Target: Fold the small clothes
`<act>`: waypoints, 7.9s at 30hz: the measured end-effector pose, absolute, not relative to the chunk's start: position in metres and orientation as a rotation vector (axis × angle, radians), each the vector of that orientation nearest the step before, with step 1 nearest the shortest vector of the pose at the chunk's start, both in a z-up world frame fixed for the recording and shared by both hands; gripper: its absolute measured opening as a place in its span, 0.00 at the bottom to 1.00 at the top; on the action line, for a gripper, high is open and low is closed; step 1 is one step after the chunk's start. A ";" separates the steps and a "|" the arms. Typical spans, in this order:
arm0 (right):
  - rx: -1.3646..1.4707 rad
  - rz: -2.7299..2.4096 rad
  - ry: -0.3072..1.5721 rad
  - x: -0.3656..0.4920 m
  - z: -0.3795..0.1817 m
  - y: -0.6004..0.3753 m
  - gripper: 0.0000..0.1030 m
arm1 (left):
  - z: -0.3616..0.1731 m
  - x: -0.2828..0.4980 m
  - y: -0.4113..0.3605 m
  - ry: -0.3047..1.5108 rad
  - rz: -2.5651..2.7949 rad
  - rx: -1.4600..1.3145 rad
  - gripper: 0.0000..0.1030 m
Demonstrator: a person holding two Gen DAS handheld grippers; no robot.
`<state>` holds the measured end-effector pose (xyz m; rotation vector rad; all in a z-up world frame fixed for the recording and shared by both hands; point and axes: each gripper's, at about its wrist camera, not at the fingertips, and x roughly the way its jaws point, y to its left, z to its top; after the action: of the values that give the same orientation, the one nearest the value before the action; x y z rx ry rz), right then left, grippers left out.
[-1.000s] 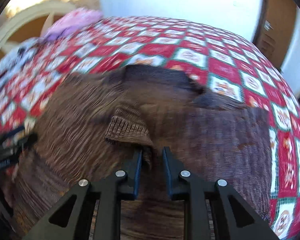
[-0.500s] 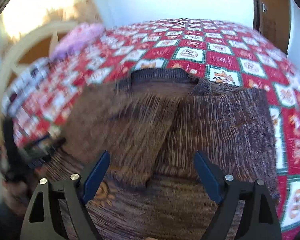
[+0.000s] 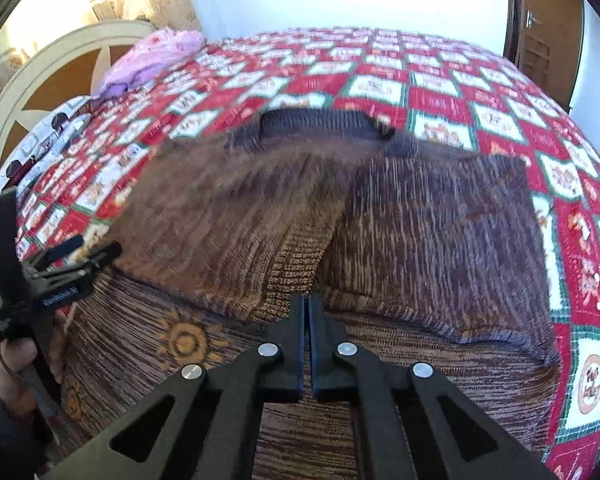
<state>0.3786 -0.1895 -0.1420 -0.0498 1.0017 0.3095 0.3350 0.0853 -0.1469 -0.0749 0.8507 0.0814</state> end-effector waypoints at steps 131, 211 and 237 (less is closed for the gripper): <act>-0.013 0.344 0.889 0.115 -0.139 -0.270 0.63 | -0.128 0.059 0.039 0.864 -0.119 0.100 0.96; 0.291 0.327 0.703 0.077 -0.103 -0.368 0.07 | -0.107 0.067 0.085 0.709 -0.394 -0.317 0.08; 0.255 0.302 0.578 0.202 -0.030 -0.355 0.07 | -0.037 0.185 0.093 0.542 -0.365 -0.319 0.08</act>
<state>0.2017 -0.3552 -0.0300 0.2550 0.5784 0.3025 0.1851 0.0931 -0.0365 -0.3190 0.5420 -0.3646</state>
